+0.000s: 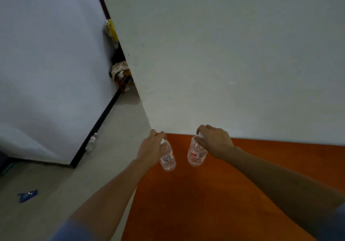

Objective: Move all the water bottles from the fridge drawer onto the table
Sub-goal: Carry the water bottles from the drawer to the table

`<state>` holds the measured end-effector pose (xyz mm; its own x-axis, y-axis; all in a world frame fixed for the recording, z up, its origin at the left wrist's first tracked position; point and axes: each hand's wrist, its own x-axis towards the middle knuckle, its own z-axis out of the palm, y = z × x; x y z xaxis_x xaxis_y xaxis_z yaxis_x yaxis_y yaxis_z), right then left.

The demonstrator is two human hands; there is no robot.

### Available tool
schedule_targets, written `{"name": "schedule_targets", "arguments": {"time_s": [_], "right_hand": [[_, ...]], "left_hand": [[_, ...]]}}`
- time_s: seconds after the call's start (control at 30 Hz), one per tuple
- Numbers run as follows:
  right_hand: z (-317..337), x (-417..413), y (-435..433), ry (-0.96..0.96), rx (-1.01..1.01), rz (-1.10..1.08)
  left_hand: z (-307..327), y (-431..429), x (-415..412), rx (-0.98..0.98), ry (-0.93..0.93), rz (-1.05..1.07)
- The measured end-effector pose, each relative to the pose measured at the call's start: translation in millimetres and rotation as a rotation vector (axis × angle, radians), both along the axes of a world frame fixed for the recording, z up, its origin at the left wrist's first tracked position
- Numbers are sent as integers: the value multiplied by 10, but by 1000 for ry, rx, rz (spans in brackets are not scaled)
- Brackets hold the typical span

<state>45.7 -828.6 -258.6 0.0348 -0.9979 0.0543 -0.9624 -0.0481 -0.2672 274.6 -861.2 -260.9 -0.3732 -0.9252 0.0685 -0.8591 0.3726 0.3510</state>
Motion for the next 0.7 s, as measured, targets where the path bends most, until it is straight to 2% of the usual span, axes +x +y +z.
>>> {"name": "schedule_targets", "arguments": {"time_s": [0.33, 0.7], "right_hand": [[-208, 235, -867, 36, 63, -64], [-275, 326, -1031, -133, 75, -116]], "left_hand": [[-196, -1060, -213, 55, 79, -196], [-324, -1276, -173, 86, 228, -215]]}}
